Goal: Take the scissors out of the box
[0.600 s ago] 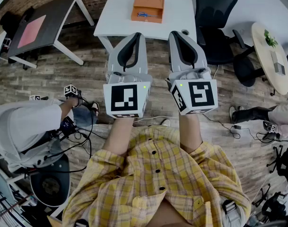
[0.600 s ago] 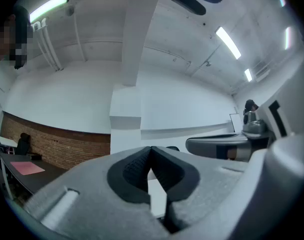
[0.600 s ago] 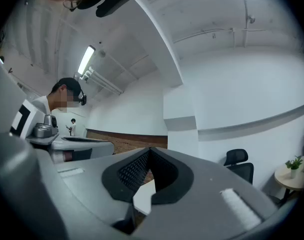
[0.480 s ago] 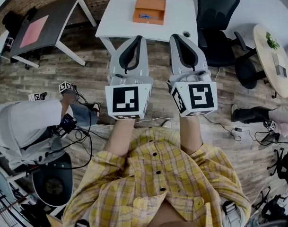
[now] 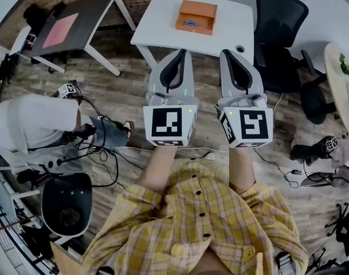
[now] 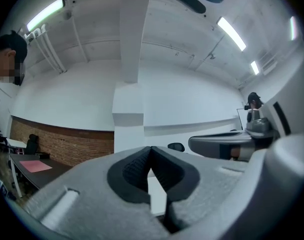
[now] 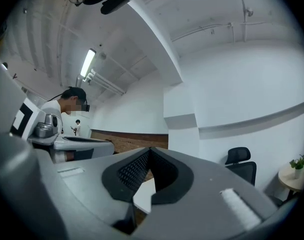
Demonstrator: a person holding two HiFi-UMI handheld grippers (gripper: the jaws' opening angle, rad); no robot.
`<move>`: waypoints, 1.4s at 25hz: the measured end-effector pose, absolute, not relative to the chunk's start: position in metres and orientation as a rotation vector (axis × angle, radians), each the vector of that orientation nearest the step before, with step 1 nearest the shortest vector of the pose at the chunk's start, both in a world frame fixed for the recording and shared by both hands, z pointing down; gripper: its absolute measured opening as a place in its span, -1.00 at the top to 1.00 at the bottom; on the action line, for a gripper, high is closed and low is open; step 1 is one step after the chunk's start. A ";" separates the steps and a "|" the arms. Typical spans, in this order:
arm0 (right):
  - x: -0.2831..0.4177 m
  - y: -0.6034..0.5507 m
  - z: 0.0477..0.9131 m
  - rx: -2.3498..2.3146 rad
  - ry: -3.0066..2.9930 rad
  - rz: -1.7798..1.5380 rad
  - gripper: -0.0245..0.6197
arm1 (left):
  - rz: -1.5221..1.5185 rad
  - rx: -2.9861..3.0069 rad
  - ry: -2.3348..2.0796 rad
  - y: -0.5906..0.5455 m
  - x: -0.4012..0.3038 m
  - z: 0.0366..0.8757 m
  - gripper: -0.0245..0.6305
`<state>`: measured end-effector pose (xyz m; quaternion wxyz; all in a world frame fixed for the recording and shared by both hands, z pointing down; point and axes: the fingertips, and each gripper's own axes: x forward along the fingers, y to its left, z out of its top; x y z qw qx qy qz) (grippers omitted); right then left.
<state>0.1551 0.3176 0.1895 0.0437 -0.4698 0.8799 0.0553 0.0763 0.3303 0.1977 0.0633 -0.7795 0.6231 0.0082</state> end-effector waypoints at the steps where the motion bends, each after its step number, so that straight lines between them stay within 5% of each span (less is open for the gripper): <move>1: 0.161 0.316 0.186 -1.448 2.689 0.190 0.91 | 0.030 -2.347 1.886 0.330 0.083 0.195 0.93; 20: 0.200 0.305 0.221 -1.483 2.697 0.104 0.91 | -0.025 -2.388 1.939 0.321 0.121 0.238 0.93; 35: 0.129 0.169 0.232 -1.600 2.657 0.062 0.91 | 0.031 -2.459 1.856 0.178 0.043 0.243 0.93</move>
